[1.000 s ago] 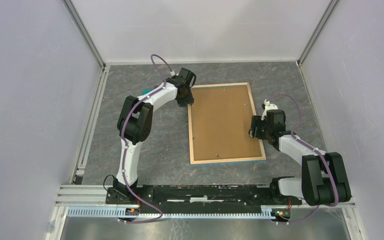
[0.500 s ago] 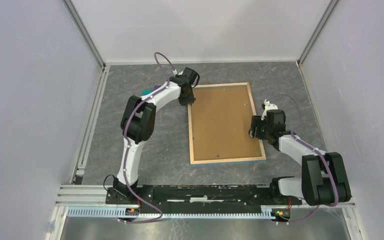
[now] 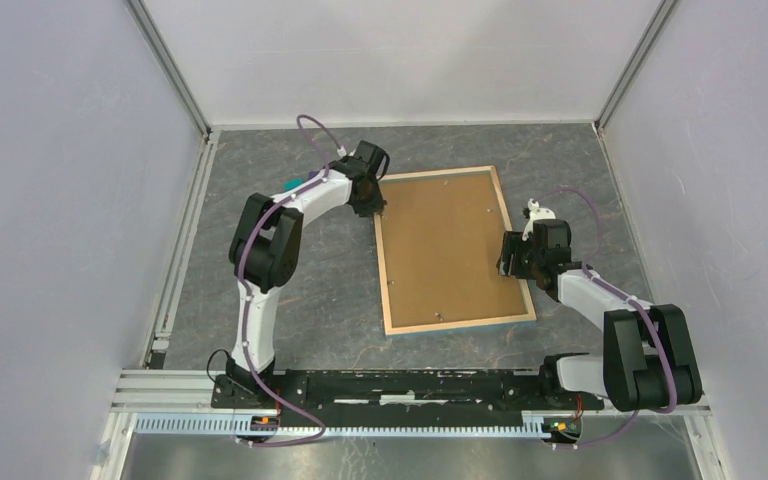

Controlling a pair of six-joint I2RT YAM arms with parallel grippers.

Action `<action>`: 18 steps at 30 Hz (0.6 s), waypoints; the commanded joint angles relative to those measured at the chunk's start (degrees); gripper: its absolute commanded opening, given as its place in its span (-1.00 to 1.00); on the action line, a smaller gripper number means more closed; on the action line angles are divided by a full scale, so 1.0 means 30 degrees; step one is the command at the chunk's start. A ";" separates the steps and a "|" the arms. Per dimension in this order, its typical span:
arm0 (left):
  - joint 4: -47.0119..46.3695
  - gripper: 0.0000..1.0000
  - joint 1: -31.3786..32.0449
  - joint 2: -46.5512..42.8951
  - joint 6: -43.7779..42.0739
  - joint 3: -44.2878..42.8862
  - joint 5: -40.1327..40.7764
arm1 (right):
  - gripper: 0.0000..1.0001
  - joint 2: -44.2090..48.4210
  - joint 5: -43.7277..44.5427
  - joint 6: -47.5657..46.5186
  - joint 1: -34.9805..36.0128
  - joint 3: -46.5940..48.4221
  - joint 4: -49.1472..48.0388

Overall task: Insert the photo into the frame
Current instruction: Install the photo frame at the center of the board.

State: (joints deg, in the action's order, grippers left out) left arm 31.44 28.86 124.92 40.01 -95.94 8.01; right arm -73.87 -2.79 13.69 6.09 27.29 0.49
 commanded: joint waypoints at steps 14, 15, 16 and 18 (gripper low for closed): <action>0.1140 0.14 -0.0172 -0.2175 0.2764 0.0636 -0.2347 | 0.40 -0.0128 0.0053 -0.0199 0.0013 0.0043 0.0731; 0.1295 0.18 -0.0172 -0.2002 0.2855 0.0453 -0.2103 | 0.40 -0.0134 0.0030 -0.0197 0.0014 0.0052 0.0728; 0.1599 0.19 -0.0147 -0.1758 0.2921 0.0152 -0.1914 | 0.40 -0.0156 0.0021 -0.0211 -0.0005 0.0045 0.0698; 0.2236 0.15 -0.0143 -0.1409 0.3107 -0.0348 -0.1462 | 0.40 -0.0165 0.0020 -0.0213 0.0014 0.0052 0.0662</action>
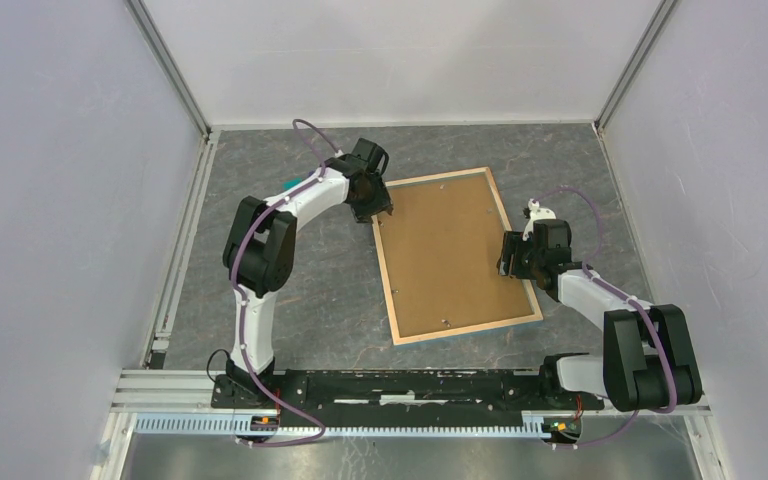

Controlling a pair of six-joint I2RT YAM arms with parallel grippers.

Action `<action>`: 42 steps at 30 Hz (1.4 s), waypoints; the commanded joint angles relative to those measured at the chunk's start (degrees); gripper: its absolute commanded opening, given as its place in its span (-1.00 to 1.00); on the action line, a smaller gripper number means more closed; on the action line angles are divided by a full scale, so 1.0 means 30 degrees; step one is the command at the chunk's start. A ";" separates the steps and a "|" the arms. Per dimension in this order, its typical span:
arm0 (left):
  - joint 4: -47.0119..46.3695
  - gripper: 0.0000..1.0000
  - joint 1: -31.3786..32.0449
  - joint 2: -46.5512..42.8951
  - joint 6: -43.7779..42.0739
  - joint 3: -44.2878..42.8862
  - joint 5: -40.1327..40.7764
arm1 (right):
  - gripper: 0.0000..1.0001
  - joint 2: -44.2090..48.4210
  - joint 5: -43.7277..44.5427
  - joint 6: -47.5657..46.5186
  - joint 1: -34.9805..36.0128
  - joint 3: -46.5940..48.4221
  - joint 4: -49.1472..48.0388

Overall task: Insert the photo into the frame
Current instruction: Install the photo frame at the center of the board.

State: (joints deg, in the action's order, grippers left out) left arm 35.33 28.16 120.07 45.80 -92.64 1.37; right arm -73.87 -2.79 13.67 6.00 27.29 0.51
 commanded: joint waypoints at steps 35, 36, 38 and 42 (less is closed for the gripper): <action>0.2048 -0.83 0.0398 0.1497 0.2809 0.0378 0.2053 | 0.40 -0.0061 -0.0155 -0.0162 0.0033 0.0016 0.0623; 0.1980 -0.85 0.0412 0.1477 0.2789 0.0501 0.2096 | 0.39 -0.0048 -0.0106 -0.0159 0.0027 0.0001 0.0609; 0.1875 -0.92 0.0412 0.1435 0.2652 0.0620 0.2137 | 0.40 -0.0091 -0.0154 -0.0163 0.0035 -0.0043 0.0569; 0.1132 -0.95 0.0387 0.1224 0.2066 0.1122 0.2127 | 0.40 -0.0083 -0.0132 -0.0159 0.0038 -0.0043 0.0570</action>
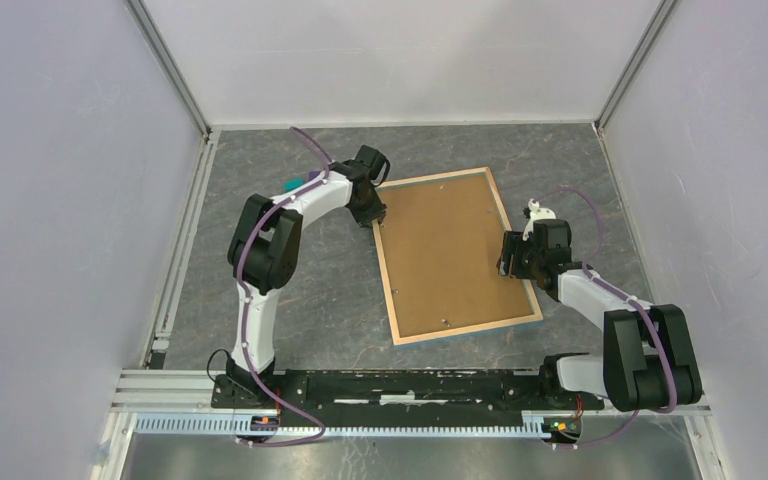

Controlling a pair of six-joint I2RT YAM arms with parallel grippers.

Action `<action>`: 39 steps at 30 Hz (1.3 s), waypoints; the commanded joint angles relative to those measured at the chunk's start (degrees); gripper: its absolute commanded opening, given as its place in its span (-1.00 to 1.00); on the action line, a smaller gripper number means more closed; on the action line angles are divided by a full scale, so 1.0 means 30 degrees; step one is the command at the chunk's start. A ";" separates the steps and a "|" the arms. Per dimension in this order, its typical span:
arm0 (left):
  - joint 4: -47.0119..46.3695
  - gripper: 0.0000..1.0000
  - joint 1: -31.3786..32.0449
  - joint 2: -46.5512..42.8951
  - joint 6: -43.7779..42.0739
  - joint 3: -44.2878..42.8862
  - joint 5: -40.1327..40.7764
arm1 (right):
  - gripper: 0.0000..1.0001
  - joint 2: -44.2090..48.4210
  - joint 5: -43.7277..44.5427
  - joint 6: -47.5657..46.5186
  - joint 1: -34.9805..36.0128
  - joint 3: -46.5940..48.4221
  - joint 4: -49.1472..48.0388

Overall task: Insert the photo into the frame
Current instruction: Install the photo frame at the center of the board.

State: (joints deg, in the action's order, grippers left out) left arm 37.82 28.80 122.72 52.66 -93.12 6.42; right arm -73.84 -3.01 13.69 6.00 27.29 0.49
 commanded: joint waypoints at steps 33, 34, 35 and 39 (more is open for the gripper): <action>0.1574 0.40 -0.0550 0.1552 -0.6795 -0.5798 -0.0686 | 0.56 0.1778 -0.1017 0.0396 0.0105 0.0790 0.1294; 0.1408 0.40 -0.0520 0.1599 -0.6486 -0.5758 -0.0596 | 0.55 0.1613 -0.0948 0.0403 0.0099 0.0875 0.1249; 0.1220 0.38 -0.0467 0.1719 -0.6274 -0.5771 -0.0627 | 0.54 0.1458 -0.0833 0.0351 0.0104 0.0919 0.1242; 0.2007 0.24 -0.0249 0.3482 -0.5599 -0.7891 -0.0908 | 0.47 0.1029 -0.0545 0.0156 0.0091 0.1070 0.1073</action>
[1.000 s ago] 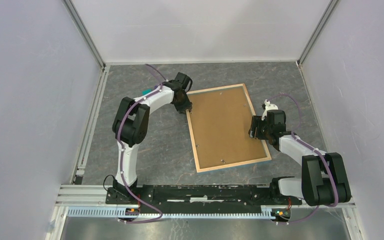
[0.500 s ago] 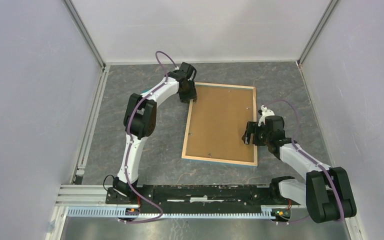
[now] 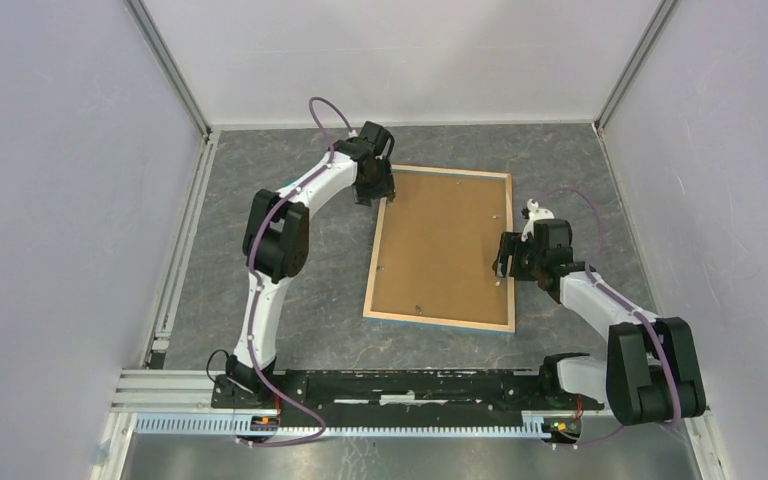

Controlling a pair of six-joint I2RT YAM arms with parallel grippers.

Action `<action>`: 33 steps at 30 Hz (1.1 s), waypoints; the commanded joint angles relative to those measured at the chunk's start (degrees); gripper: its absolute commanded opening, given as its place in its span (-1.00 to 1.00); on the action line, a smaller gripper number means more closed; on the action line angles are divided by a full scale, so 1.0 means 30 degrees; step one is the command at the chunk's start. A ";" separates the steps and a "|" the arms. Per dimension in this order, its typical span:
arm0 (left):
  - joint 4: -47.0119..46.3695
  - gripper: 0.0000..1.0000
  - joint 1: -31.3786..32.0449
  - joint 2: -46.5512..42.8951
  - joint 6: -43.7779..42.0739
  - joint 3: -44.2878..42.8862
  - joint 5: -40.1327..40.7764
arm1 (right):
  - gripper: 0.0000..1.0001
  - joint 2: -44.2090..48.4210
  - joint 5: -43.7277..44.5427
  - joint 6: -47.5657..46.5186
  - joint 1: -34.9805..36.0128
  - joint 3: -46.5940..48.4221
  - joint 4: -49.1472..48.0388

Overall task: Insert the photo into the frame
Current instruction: Install the photo frame at the center of the board.

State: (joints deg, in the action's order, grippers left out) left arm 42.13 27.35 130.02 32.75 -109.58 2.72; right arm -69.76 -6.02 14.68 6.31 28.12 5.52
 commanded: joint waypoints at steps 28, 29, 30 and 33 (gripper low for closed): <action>-0.0014 -0.30 -0.0180 0.1675 0.2133 -0.0755 0.0752 | 0.40 -0.1449 -0.0548 -0.0263 -0.0033 0.0412 -0.1348; 0.0251 -0.37 -0.0182 0.1743 0.2233 -0.0714 0.0870 | 0.40 -0.1449 -0.0585 -0.0238 -0.0001 0.0416 -0.1385; 0.0555 -0.41 -0.0173 0.1814 0.2413 -0.0641 0.1131 | 0.40 -0.1431 -0.0577 -0.0263 -0.0004 0.0416 -0.1343; 0.0661 -0.50 -0.0182 0.1612 0.2938 0.0132 0.1409 | 0.40 -0.1416 -0.0597 -0.0262 0.0002 0.0412 -0.1308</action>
State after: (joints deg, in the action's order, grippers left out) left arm 39.88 27.05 135.26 38.37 -113.14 3.40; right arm -73.69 -7.27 14.22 6.31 28.16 2.79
